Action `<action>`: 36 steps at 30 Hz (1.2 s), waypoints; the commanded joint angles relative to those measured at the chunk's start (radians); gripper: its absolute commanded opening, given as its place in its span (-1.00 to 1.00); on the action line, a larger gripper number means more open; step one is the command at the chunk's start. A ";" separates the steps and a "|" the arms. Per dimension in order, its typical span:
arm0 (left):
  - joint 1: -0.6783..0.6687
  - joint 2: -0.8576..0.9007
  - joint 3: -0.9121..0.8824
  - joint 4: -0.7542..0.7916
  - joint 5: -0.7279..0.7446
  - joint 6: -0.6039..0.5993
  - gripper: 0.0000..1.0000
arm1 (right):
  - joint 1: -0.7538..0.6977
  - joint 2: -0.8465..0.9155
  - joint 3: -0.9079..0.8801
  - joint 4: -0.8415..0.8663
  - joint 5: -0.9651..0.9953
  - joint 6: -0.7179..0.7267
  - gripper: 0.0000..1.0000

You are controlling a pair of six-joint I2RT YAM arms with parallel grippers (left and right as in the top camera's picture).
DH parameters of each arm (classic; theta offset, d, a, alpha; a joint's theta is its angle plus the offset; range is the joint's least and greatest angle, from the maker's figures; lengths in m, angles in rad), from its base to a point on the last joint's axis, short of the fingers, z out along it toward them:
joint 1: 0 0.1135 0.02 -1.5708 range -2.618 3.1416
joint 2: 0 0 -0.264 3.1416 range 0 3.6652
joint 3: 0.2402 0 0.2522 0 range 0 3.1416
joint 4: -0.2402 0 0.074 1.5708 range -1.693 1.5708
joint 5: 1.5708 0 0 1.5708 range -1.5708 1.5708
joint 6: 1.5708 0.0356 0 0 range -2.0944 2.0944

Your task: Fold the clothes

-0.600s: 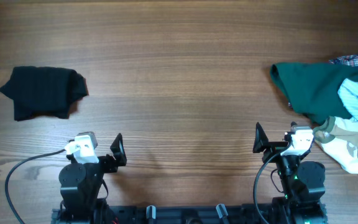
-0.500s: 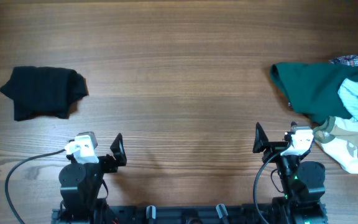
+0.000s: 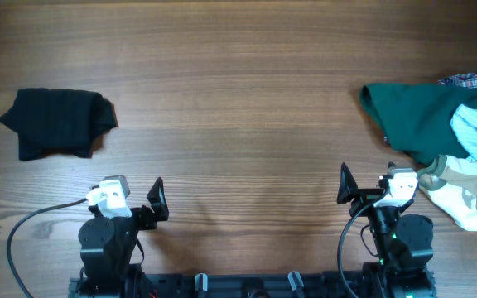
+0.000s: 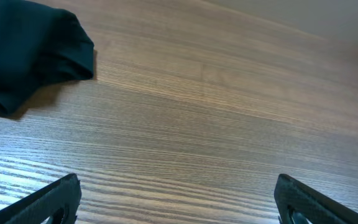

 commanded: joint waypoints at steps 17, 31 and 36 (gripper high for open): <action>0.008 -0.008 -0.007 0.047 0.058 -0.152 1.00 | -0.004 -0.006 -0.003 0.042 -0.020 0.261 0.99; 0.008 0.514 0.515 0.009 0.105 -0.166 0.99 | -0.004 0.409 0.509 -0.210 -0.150 0.292 0.99; 0.008 1.014 1.007 -0.292 0.105 -0.142 1.00 | -0.004 0.930 0.973 -0.583 -0.238 0.286 0.99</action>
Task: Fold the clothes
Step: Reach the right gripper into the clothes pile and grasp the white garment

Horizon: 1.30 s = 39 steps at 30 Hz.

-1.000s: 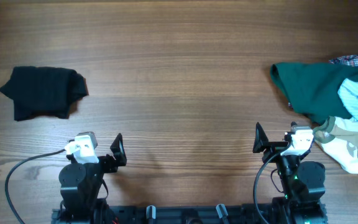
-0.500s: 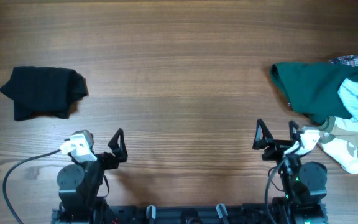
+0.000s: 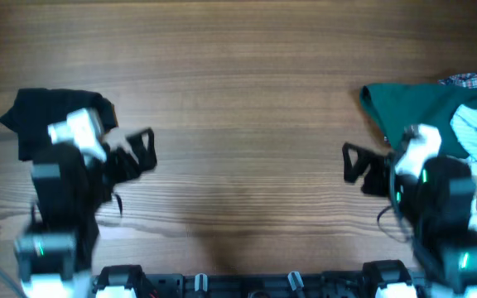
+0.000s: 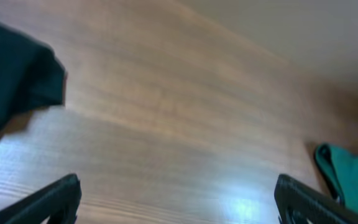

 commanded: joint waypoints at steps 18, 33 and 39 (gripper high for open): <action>0.008 0.530 0.370 -0.196 0.014 0.025 1.00 | -0.532 0.586 0.402 -0.328 0.227 0.274 1.00; 0.008 0.530 0.370 -0.196 0.014 0.026 0.99 | -1.075 1.038 0.401 -0.238 0.082 0.123 0.93; 0.008 0.530 0.370 -0.196 0.014 0.025 1.00 | -1.107 1.093 0.401 -0.105 -0.001 0.128 0.93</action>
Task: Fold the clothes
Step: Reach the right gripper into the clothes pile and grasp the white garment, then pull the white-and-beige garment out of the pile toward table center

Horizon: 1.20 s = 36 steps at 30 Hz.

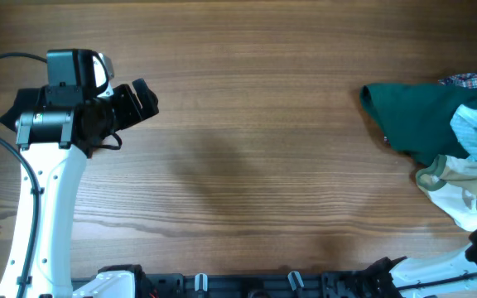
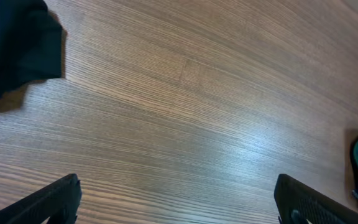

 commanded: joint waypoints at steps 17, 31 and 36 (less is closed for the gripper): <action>0.008 0.007 0.018 0.000 0.012 0.016 1.00 | 0.002 0.083 -0.003 0.157 -0.176 0.019 -0.71; 0.008 0.007 0.018 0.000 0.013 0.012 1.00 | 0.278 -0.748 -0.002 0.147 -0.536 -0.032 -0.92; 0.008 0.007 0.018 0.017 0.013 0.013 1.00 | 0.594 -0.771 -0.002 0.157 -0.557 -0.139 -0.91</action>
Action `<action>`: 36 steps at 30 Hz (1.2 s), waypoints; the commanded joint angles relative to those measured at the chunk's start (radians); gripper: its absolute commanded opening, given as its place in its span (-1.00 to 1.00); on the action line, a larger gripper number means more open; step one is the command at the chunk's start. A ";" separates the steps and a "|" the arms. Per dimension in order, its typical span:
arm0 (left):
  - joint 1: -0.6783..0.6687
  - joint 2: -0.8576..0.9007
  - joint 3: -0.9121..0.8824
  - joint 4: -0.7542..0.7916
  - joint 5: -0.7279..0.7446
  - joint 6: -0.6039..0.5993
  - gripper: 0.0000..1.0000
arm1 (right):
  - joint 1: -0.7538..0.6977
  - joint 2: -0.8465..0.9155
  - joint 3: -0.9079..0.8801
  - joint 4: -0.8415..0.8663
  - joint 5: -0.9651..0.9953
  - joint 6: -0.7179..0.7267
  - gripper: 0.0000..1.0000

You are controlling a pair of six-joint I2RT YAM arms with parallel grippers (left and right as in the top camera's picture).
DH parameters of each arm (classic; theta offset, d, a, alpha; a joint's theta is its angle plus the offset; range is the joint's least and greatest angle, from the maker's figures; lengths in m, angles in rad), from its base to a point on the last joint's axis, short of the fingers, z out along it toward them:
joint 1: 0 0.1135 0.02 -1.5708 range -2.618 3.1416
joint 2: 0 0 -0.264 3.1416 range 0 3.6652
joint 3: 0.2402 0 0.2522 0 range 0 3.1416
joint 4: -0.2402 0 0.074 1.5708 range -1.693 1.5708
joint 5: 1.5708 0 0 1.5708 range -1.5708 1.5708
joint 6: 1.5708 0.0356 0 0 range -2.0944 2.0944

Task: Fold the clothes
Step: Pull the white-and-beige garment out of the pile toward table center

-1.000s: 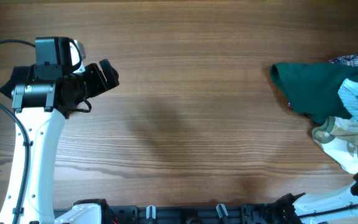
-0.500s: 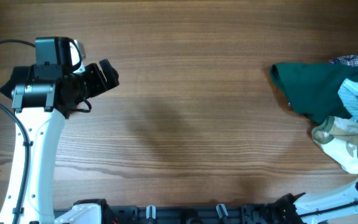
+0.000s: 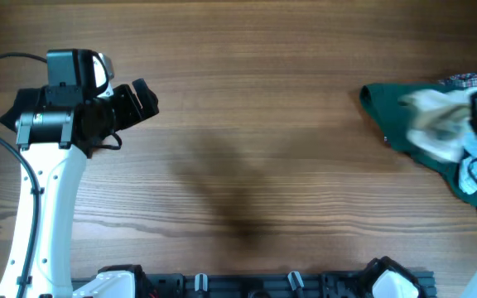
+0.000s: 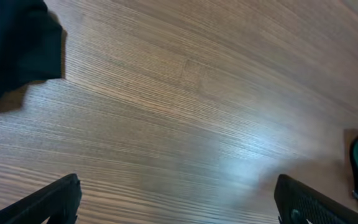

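A black folded garment (image 4: 11, 50) lies at the far left, mostly covered by my left arm in the overhead view. My left gripper (image 3: 143, 99) hangs open just right of it, over bare wood; in the wrist view the left gripper (image 4: 176, 205) holds nothing. At the right edge a green garment (image 3: 392, 112) lies spread. A cream garment (image 3: 433, 124) hangs blurred above it, with my right gripper shut on its right end.
A plaid cloth (image 3: 474, 79) peeks out behind the green garment, and a pale blue striped cloth (image 3: 473, 172) lies on it near the right edge. The wooden table (image 3: 255, 124) stretches between the two piles. The green garment's edge shows in the left wrist view.
The cream garment lay at the front of the right pile; now it is raised and blurred over the green garment in my right gripper. The left arm has not moved.
Both grippers stood open at the table's front edge. Then both arms were raised and blurred. Then the left gripper hung open beside the black garment while the right arm was nearly out of view. Now the right gripper holds the cream garment over the pile.
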 commanded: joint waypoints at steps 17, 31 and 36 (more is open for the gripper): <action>-0.312 0.010 0.017 0.026 0.135 0.011 -0.92 | 0.579 0.192 0.000 0.163 0.036 -0.116 -0.91; -0.495 0.039 0.018 0.105 0.052 0.013 -0.91 | 0.580 0.193 0.000 0.151 0.732 0.387 -0.91; -0.465 0.039 0.018 0.106 0.052 0.013 -0.85 | 0.644 0.222 0.000 0.138 0.520 0.436 -0.91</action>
